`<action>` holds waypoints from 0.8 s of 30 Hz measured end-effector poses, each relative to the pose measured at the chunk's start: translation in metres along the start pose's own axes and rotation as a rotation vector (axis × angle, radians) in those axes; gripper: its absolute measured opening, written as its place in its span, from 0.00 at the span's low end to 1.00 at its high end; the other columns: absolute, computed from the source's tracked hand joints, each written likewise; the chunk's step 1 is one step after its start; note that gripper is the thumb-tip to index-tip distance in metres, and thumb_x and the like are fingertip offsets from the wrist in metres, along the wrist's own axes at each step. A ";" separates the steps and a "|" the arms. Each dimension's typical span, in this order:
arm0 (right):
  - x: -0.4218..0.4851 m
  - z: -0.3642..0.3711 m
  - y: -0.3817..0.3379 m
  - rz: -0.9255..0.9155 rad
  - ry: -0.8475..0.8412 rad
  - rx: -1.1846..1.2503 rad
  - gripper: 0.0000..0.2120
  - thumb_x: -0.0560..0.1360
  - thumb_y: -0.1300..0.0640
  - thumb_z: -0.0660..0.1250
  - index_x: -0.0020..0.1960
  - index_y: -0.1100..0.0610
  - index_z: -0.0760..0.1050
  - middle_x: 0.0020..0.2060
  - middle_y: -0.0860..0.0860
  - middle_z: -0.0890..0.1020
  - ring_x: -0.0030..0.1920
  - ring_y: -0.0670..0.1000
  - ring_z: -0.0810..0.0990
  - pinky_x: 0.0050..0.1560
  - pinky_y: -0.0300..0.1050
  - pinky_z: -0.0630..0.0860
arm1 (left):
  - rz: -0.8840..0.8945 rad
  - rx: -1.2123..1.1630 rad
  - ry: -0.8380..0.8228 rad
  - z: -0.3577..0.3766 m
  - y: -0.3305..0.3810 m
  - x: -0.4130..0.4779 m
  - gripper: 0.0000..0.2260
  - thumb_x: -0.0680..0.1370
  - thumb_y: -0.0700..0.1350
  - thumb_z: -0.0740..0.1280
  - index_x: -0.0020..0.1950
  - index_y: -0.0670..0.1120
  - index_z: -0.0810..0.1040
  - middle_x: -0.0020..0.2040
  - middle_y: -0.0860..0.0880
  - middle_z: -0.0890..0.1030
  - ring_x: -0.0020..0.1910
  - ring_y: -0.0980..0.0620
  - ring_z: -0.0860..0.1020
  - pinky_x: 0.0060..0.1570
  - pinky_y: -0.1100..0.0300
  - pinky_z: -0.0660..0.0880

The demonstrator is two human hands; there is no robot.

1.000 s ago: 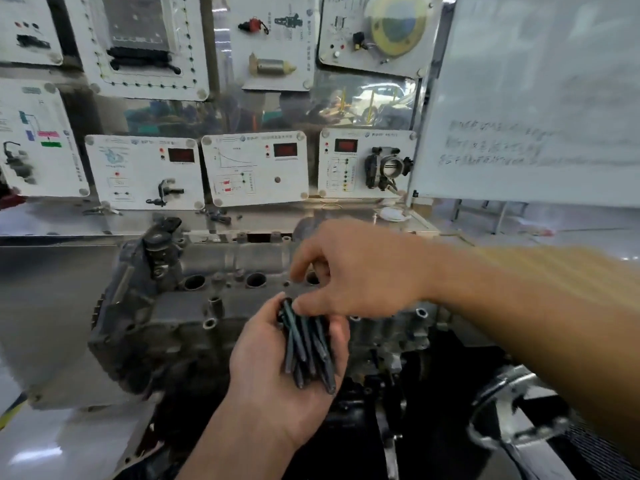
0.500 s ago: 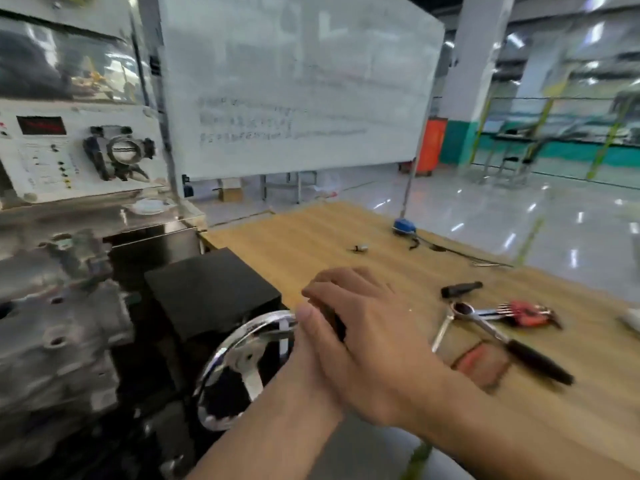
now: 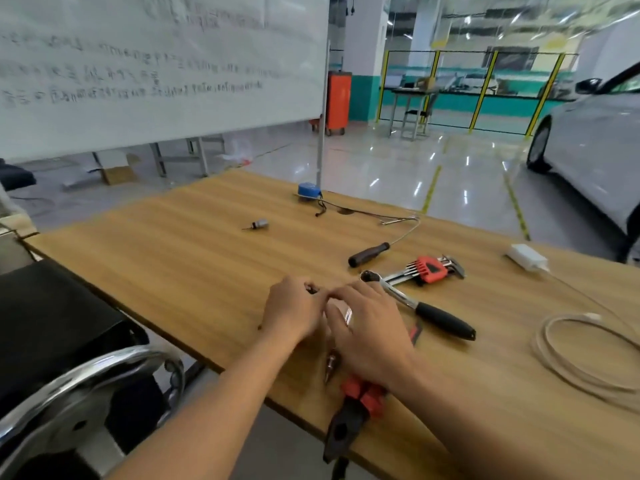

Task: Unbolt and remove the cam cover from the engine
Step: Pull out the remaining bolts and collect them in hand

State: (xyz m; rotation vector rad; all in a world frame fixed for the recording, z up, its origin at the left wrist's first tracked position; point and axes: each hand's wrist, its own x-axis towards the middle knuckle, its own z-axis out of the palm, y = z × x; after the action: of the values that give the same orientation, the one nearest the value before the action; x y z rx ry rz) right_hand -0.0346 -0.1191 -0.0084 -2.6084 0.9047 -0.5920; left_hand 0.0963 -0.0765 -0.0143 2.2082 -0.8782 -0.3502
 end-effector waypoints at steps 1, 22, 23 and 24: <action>-0.001 0.002 0.006 0.003 -0.033 -0.042 0.18 0.78 0.43 0.56 0.63 0.44 0.75 0.57 0.43 0.78 0.60 0.48 0.71 0.62 0.49 0.70 | 0.044 0.094 0.027 0.004 0.002 0.001 0.15 0.78 0.53 0.66 0.34 0.48 0.75 0.38 0.49 0.81 0.38 0.47 0.79 0.32 0.59 0.68; 0.005 0.004 0.030 -0.057 -0.132 -0.130 0.15 0.75 0.41 0.62 0.55 0.43 0.81 0.57 0.39 0.79 0.56 0.47 0.67 0.53 0.45 0.57 | -0.015 0.034 -0.056 -0.008 0.017 -0.007 0.27 0.72 0.44 0.78 0.68 0.45 0.75 0.65 0.46 0.78 0.62 0.48 0.77 0.48 0.62 0.70; 0.006 0.004 0.030 -0.055 -0.127 -0.130 0.14 0.75 0.42 0.62 0.54 0.44 0.82 0.57 0.39 0.79 0.56 0.48 0.67 0.53 0.45 0.58 | -0.026 0.019 -0.074 -0.013 0.017 -0.005 0.25 0.72 0.43 0.78 0.67 0.45 0.77 0.64 0.45 0.79 0.61 0.47 0.78 0.48 0.61 0.72; 0.006 0.003 0.029 -0.049 -0.119 -0.121 0.13 0.75 0.43 0.63 0.53 0.45 0.83 0.56 0.39 0.80 0.56 0.48 0.68 0.53 0.45 0.59 | -0.030 0.007 -0.087 -0.018 0.016 -0.003 0.22 0.72 0.42 0.78 0.66 0.45 0.78 0.63 0.45 0.80 0.60 0.47 0.79 0.49 0.60 0.74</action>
State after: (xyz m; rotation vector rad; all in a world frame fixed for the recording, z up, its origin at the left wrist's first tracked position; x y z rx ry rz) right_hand -0.0436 -0.1442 -0.0218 -2.7477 0.8659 -0.4000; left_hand 0.0947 -0.0735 0.0097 2.2285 -0.8945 -0.4618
